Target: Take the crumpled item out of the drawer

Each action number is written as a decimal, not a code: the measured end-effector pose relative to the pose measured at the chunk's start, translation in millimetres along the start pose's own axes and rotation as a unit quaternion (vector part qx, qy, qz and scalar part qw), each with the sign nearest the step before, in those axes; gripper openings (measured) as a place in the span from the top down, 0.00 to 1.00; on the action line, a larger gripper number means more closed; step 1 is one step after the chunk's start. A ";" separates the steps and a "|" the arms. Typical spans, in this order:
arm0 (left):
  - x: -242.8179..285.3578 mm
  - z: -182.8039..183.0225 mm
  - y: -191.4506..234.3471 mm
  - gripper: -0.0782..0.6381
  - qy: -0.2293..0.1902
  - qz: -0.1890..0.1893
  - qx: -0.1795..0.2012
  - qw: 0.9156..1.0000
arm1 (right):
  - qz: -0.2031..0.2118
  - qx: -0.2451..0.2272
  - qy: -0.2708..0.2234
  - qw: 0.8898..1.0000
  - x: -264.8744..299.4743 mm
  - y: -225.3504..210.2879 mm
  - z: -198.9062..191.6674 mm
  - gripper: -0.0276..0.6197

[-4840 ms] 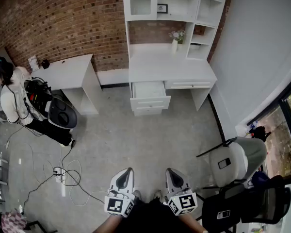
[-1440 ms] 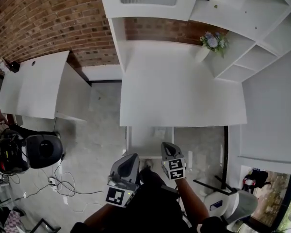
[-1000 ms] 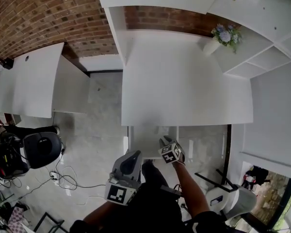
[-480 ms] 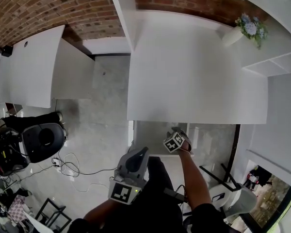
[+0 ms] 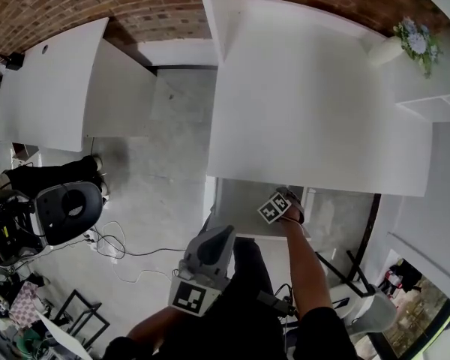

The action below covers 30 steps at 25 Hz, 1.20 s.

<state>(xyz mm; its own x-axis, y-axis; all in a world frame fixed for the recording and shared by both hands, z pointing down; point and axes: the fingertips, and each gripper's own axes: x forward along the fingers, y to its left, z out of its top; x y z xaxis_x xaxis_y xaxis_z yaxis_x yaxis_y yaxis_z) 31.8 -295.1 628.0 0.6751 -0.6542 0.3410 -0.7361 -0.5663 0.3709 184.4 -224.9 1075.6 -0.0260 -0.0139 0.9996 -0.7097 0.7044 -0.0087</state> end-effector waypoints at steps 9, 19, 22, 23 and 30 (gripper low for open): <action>0.2 -3.1 7.7 0.86 0.004 0.002 -0.004 1.000 | -0.006 0.012 0.005 1.000 0.6 -7.2 3.4 0.91; -10.7 25.5 -15.9 0.86 -0.033 -0.013 0.006 0.999 | 0.013 0.069 -0.076 0.995 -88.2 1.8 23.1 0.91; -23.5 35.6 -30.4 0.86 -0.039 -0.016 0.024 0.999 | 0.018 0.087 -0.120 0.989 -132.8 20.6 21.3 0.91; -28.2 36.6 -34.3 0.86 -0.037 -0.016 0.033 0.999 | 0.019 0.099 -0.137 0.985 -149.9 24.8 19.9 0.91; -60.3 50.2 -68.9 0.86 -0.057 -0.014 0.059 0.997 | -0.002 0.183 -0.289 0.940 -273.8 32.9 8.2 0.91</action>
<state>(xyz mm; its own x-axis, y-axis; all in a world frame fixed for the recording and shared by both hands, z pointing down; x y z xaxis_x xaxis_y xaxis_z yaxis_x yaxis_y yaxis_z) 39.3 -241.8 538.5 0.6902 -0.6864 0.2292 -0.7225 -0.6352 0.2730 162.4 -203.7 801.4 -0.3261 -0.4726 0.8188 -0.9021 0.4144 -0.1201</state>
